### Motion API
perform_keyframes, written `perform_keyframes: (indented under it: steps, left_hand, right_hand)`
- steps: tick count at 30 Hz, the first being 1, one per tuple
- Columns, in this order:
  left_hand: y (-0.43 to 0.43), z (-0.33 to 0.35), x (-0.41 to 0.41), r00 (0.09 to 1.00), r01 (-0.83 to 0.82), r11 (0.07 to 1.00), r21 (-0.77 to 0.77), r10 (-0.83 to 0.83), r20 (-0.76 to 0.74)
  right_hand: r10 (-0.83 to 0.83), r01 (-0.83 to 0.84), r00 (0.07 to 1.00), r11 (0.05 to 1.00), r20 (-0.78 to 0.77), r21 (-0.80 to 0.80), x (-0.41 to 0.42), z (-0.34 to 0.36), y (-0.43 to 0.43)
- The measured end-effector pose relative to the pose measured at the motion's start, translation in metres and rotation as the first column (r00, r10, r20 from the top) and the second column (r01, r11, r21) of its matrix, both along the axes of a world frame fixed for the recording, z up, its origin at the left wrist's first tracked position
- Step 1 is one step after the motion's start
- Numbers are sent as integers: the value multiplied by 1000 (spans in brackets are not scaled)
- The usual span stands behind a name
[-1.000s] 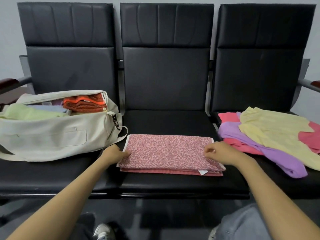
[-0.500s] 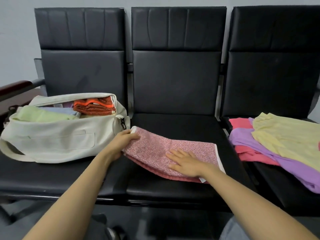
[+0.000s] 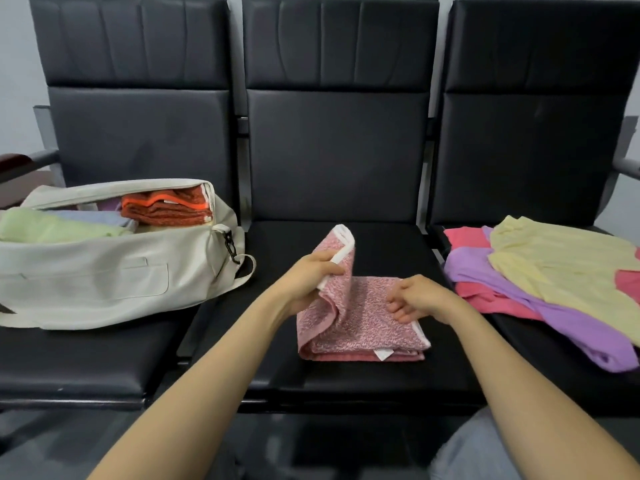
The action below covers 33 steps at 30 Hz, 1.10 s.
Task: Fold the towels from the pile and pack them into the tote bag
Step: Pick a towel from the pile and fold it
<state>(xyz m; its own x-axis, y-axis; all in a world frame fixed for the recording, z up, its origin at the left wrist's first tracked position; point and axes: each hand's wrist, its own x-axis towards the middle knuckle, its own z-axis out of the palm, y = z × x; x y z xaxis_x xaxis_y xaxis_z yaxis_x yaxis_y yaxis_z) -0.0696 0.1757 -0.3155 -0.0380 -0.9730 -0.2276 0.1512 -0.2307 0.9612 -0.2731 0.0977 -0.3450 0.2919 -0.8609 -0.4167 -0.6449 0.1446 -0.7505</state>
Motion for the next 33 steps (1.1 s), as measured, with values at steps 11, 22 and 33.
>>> perform_keyframes:
  steps: [11,22,33]
  left_hand:
    - [-19,-36,-80,946,109,993,-46,-89,310]
    - [-19,-32,-55,691,37,994,-106,51,721]
    - [3,-76,-19,142,223,964,147,-181,973]
  right_hand:
    - [-209,156,946,964,249,215,-20,-2,5]
    - [-104,91,986,990,130,104,-18,-7,1]
    - [-46,4,954,990,-296,-140,-13,-20,5]
